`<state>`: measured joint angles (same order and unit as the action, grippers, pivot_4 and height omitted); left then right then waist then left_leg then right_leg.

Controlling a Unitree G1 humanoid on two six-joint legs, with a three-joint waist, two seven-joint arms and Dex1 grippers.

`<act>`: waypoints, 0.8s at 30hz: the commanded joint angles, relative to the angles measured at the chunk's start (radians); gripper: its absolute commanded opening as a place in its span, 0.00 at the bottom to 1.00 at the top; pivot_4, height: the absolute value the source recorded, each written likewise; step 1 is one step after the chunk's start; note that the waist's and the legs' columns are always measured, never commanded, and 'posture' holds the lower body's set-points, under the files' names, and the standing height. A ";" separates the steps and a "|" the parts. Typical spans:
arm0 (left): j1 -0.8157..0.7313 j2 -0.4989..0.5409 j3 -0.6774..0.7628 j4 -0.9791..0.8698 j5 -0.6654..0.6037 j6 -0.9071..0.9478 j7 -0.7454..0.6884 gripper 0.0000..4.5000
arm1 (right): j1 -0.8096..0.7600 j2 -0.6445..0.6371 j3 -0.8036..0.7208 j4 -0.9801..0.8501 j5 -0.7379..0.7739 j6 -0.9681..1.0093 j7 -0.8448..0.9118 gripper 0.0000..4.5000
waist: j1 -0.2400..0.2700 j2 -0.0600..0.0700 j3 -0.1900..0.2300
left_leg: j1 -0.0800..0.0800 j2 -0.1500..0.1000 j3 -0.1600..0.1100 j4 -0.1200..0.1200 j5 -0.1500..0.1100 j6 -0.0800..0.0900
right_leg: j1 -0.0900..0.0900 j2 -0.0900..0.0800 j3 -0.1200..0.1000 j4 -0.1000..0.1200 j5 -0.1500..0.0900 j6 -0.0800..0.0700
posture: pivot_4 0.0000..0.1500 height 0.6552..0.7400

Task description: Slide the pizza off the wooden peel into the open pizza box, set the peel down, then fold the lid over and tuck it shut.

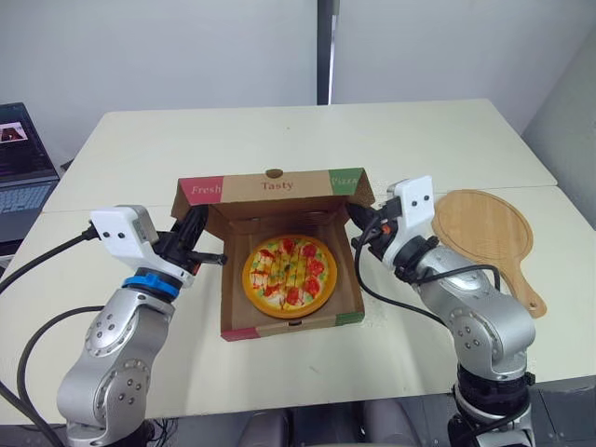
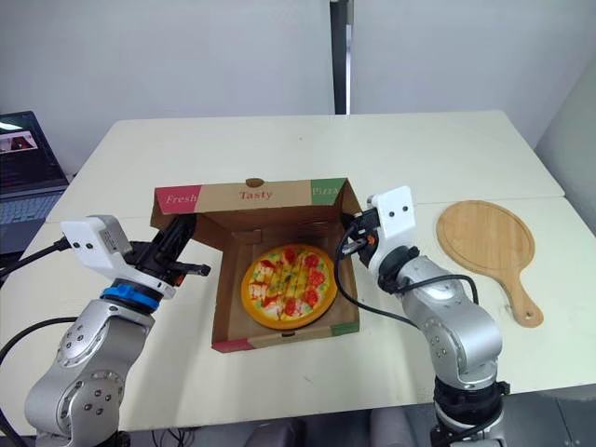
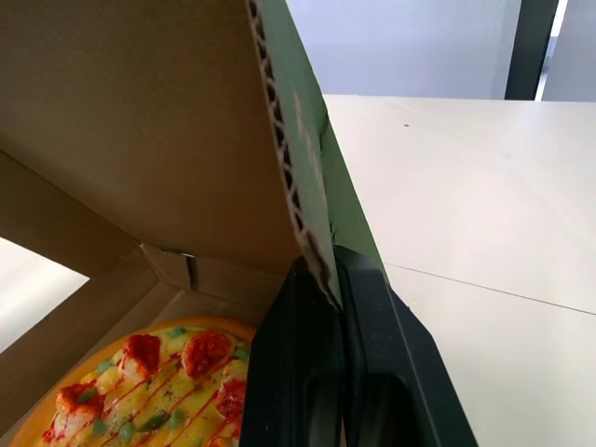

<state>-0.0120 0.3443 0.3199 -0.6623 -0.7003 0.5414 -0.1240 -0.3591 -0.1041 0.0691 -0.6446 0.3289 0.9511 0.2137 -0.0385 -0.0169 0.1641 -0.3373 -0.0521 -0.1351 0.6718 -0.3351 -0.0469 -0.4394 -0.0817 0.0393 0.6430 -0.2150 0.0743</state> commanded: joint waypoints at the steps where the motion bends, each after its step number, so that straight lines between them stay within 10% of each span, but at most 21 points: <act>1: 0.007 0.011 -0.021 -0.041 -0.023 0.011 -0.020 0.00 | 0.040 0.015 0.100 0.007 0.001 -0.050 0.013 0.01 | 0.000 0.000 0.000 | 0.002 0.000 0.001 -0.002 0.000 0.000 | 0.001 0.000 0.000 0.000 0.000 0.000 | 1.00 1.00; 24: 0.074 0.016 -0.018 -0.065 -0.005 -0.004 -0.016 0.00 | 0.124 0.021 0.128 0.044 -0.001 -0.184 0.024 0.05 | 0.000 0.000 0.000 | 0.009 0.011 0.003 -0.009 0.000 -0.001 | 0.005 0.011 0.001 -0.004 -0.002 -0.003 | 1.00 1.00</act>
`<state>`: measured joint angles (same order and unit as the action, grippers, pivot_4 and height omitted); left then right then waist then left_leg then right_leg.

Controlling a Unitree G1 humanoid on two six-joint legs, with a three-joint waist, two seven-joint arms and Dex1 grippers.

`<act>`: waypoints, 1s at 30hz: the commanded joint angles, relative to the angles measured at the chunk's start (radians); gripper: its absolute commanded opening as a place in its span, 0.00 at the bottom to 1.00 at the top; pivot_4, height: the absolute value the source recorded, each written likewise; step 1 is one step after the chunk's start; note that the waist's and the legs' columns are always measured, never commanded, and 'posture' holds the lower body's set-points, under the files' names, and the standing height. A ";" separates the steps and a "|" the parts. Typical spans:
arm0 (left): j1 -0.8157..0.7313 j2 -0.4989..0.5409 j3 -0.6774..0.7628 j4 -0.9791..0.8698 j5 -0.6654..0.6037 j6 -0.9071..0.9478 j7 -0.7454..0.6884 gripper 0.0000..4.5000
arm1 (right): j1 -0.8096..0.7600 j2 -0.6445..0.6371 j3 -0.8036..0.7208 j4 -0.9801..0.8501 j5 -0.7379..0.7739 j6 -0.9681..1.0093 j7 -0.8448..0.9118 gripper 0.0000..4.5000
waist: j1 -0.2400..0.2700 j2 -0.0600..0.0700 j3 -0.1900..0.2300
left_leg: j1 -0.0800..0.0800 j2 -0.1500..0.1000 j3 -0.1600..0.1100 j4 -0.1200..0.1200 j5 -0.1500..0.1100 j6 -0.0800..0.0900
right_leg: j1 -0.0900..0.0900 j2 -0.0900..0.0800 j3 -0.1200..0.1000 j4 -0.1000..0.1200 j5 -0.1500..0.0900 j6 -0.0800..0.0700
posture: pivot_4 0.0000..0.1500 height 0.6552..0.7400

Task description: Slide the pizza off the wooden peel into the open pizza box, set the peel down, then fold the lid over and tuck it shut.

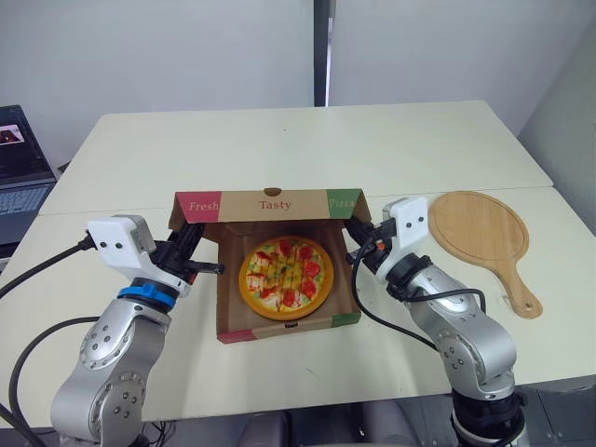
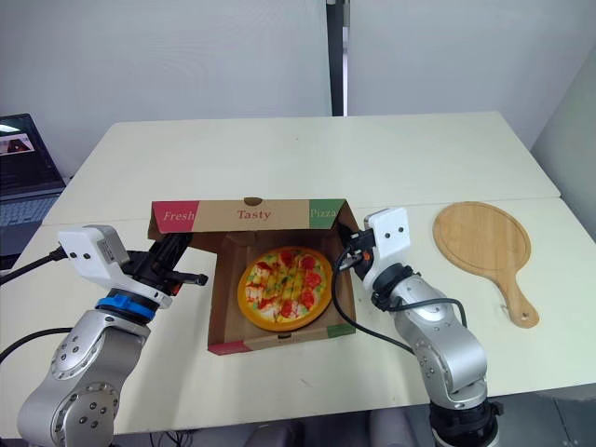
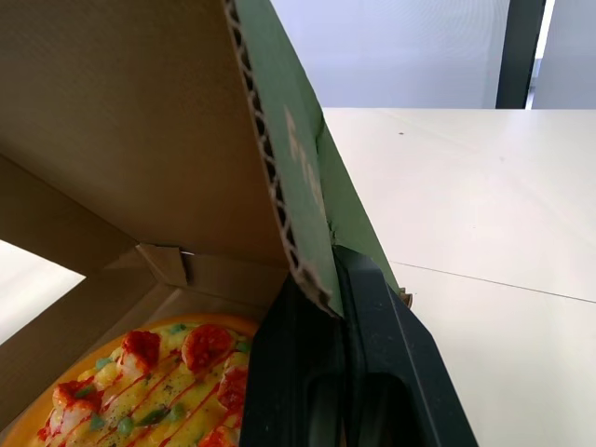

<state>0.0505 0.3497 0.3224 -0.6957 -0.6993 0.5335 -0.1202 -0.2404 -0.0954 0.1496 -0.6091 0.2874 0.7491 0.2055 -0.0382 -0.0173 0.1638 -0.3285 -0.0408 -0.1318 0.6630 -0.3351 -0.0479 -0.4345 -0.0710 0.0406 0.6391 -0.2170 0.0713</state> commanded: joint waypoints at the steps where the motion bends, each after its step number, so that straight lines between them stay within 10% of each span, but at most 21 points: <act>1: 0.013 0.011 -0.019 -0.030 -0.005 0.002 -0.021 0.00 | 0.005 0.013 0.034 0.006 0.051 0.021 0.035 0.10 | 0.000 0.000 0.000 | 0.000 0.000 0.000 0.000 0.000 0.000 | 0.000 0.000 0.000 0.000 0.000 0.000 | 1.00 1.00; 10: 0.015 0.017 -0.009 -0.024 0.006 -0.013 -0.023 0.00 | 0.045 -0.155 -0.068 -0.033 0.141 0.062 0.165 0.75 | 0.006 0.000 0.000 | 0.000 0.000 -0.002 0.000 -0.001 0.001 | 0.004 0.000 -0.002 -0.006 0.000 0.000 | 1.00 1.00; 21: 0.010 0.019 -0.004 -0.022 0.012 -0.020 -0.029 0.00 | 0.028 -0.431 -0.299 0.099 0.242 -0.003 0.372 0.75 | 0.009 0.000 0.001 | 0.001 0.000 -0.002 0.000 -0.002 0.003 | 0.010 0.000 -0.003 -0.013 0.000 0.001 | 1.00 1.00; 30: -0.001 0.028 -0.004 -0.009 0.013 -0.019 -0.041 0.00 | -0.333 -0.435 -0.241 0.353 0.165 -0.088 0.381 0.14 | 0.009 0.001 0.002 | 0.001 0.000 -0.002 0.000 -0.001 0.002 | 0.010 0.000 -0.003 -0.013 0.001 0.001 | 1.00 1.00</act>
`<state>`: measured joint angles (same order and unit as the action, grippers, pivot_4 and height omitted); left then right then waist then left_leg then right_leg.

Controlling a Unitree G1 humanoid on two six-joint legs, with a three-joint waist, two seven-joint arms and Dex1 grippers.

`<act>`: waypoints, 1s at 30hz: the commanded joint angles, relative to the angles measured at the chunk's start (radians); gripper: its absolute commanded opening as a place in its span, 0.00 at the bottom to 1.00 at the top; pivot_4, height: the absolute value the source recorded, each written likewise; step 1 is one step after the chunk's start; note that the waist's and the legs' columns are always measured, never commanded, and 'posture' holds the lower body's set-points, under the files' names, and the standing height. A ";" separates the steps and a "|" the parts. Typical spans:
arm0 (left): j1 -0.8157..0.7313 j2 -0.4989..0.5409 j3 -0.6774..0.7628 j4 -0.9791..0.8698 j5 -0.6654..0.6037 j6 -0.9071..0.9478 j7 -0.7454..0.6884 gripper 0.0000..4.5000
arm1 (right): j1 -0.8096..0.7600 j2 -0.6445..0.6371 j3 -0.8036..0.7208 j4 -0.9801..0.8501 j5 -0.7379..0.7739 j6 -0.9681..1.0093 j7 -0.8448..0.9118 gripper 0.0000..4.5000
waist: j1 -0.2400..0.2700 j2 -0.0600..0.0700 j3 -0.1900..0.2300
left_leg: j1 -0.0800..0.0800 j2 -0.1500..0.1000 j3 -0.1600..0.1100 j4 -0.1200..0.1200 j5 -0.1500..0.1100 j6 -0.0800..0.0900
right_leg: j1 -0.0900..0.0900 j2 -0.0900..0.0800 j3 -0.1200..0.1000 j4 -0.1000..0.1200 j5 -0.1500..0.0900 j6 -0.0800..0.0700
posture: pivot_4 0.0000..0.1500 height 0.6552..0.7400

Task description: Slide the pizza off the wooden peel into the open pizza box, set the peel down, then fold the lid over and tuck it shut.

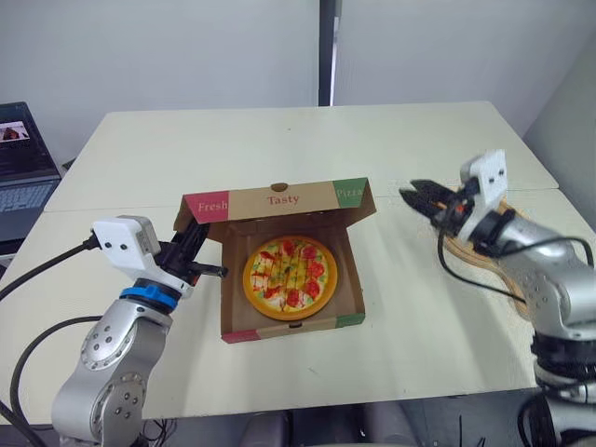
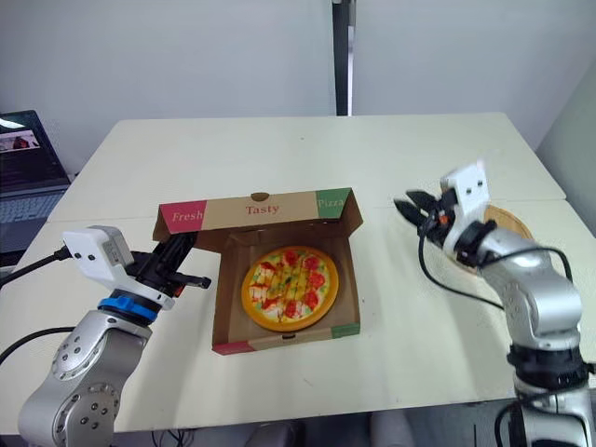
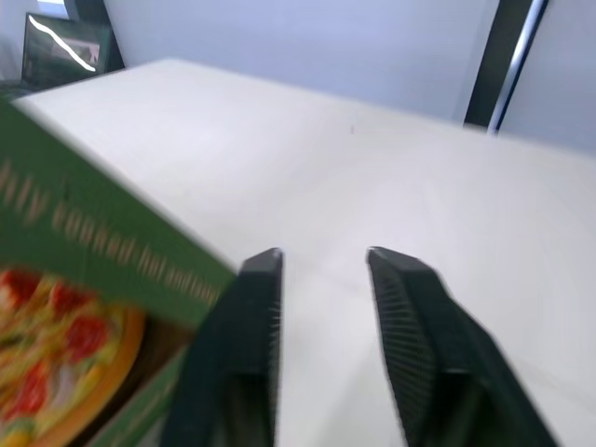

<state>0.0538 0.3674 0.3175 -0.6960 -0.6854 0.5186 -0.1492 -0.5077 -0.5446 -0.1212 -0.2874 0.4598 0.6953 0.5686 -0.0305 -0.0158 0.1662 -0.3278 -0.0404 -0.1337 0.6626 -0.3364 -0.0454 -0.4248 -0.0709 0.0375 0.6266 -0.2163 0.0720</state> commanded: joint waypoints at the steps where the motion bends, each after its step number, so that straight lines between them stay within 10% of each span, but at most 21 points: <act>1: -0.005 0.012 0.001 -0.007 -0.001 -0.003 -0.014 0.00 | -0.096 0.021 0.051 0.051 -0.010 -0.042 0.035 0.06 | 0.002 0.000 0.000 | 0.000 0.000 0.000 0.000 0.000 0.000 | 0.000 0.000 0.000 0.000 0.000 0.000 | 1.00 1.00; 11: 0.007 0.007 0.010 -0.020 -0.051 0.001 -0.056 0.00 | -0.167 0.057 0.149 0.076 0.025 -0.030 0.161 0.01 | 0.005 0.000 0.001 | -0.002 0.000 0.000 0.000 0.001 -0.002 | -0.001 -0.001 0.000 -0.001 0.000 0.000 | 1.00 1.00; 25: 0.065 0.379 0.243 0.191 -0.428 0.258 -0.354 0.98 | -0.169 0.072 0.157 0.079 0.021 -0.034 0.188 0.00 | 0.000 0.003 0.003 | -0.001 0.001 -0.001 -0.001 -0.001 0.001 | -0.001 0.000 -0.002 0.000 0.000 0.000 | 1.00 1.00; 30: 0.033 0.562 0.327 0.373 -0.492 0.369 -0.511 0.99 | -0.177 0.079 0.162 0.084 0.022 -0.034 0.206 0.00 | -0.003 0.005 0.009 | -0.001 0.001 -0.001 -0.001 -0.001 0.002 | -0.002 0.001 -0.002 0.000 0.000 -0.001 | 1.00 1.00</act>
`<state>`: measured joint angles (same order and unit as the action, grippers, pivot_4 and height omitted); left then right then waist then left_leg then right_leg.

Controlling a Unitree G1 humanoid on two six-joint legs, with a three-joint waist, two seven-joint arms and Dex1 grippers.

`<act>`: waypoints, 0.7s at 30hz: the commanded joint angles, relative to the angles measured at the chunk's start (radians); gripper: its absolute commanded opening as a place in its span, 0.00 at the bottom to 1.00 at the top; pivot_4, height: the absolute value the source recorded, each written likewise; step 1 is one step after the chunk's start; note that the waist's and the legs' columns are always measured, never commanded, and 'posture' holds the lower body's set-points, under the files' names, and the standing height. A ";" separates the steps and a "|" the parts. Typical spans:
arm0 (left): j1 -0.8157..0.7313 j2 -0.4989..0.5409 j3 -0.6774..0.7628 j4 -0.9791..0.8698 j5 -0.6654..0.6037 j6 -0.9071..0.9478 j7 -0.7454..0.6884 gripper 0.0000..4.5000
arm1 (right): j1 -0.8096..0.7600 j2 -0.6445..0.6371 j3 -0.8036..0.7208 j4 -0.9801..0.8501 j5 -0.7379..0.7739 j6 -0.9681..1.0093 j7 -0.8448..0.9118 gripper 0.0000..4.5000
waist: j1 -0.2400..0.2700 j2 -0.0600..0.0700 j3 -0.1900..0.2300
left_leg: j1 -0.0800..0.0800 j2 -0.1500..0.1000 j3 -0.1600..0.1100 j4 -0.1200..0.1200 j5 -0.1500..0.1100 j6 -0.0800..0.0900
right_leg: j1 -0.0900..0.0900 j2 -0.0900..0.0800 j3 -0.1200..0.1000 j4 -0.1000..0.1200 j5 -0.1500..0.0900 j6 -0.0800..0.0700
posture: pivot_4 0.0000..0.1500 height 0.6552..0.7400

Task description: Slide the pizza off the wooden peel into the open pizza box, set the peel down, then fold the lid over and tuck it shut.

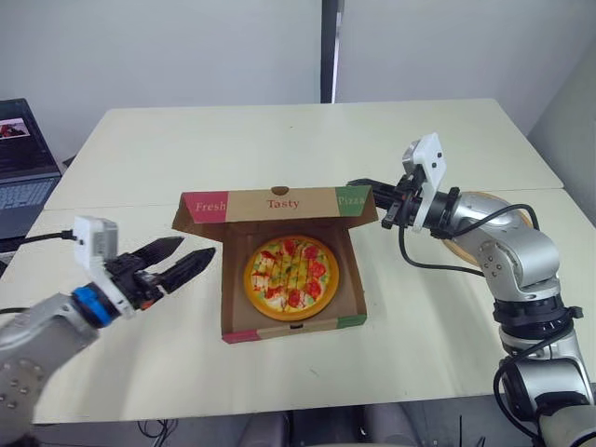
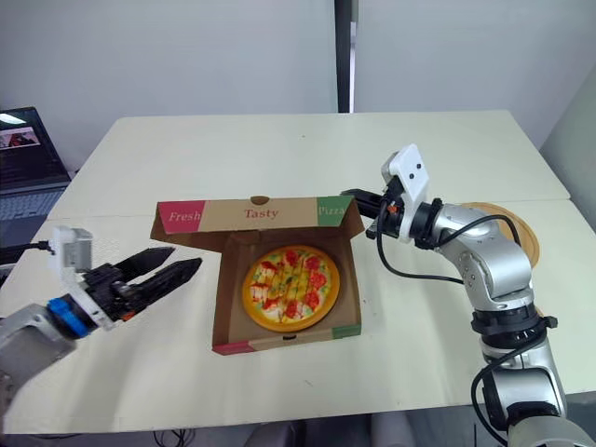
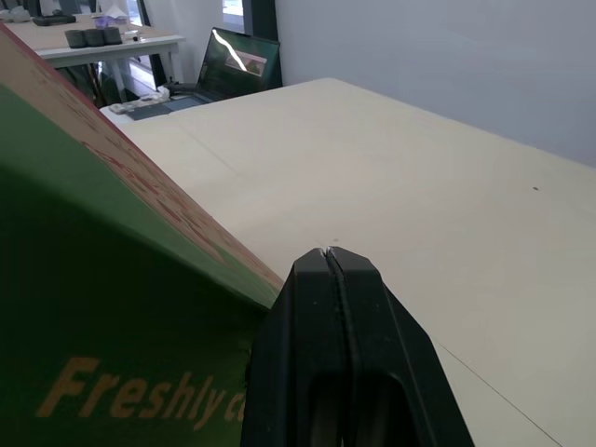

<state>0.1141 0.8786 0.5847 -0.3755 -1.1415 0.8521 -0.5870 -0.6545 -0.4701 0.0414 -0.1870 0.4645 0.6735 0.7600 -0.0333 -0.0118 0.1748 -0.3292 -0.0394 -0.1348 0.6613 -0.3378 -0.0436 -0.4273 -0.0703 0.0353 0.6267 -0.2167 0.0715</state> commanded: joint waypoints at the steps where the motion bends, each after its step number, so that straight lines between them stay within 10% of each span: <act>1: -0.045 0.079 0.058 0.078 -0.019 0.036 -0.095 0.99 | -0.031 0.006 0.001 -0.017 0.018 -0.012 0.020 0.00 | 0.000 0.001 0.001 | 0.000 0.000 0.000 0.000 0.000 0.000 | 0.000 0.000 0.000 0.000 0.000 0.000 | 1.00 1.00; 10: -0.363 0.172 0.000 0.298 0.061 0.023 -0.159 0.99 | -0.022 0.000 0.015 -0.051 0.038 0.018 0.061 0.00 | 0.000 -0.001 0.005 | -0.002 0.000 0.000 -0.001 0.002 -0.003 | -0.004 0.000 0.001 0.001 0.000 0.000 | 1.00 1.00; 21: -0.636 0.153 -0.310 0.360 0.255 -0.050 -0.402 0.28 | -0.011 -0.011 0.032 -0.062 0.032 0.020 0.069 0.00 | -0.007 -0.001 0.005 | -0.019 -0.001 0.002 0.001 0.002 -0.006 | -0.023 0.000 0.002 0.003 0.005 -0.003 | 1.00 1.00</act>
<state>-0.4979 1.0257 0.2689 -0.0260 -0.9105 0.8303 -0.9620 -0.6573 -0.4776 0.0729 -0.2083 0.4914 0.7033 0.8257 -0.0400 -0.0131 0.1799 -0.3489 -0.0400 -0.1323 0.6623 -0.3356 -0.0491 -0.4510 -0.0707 0.0378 0.6293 -0.2115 0.0685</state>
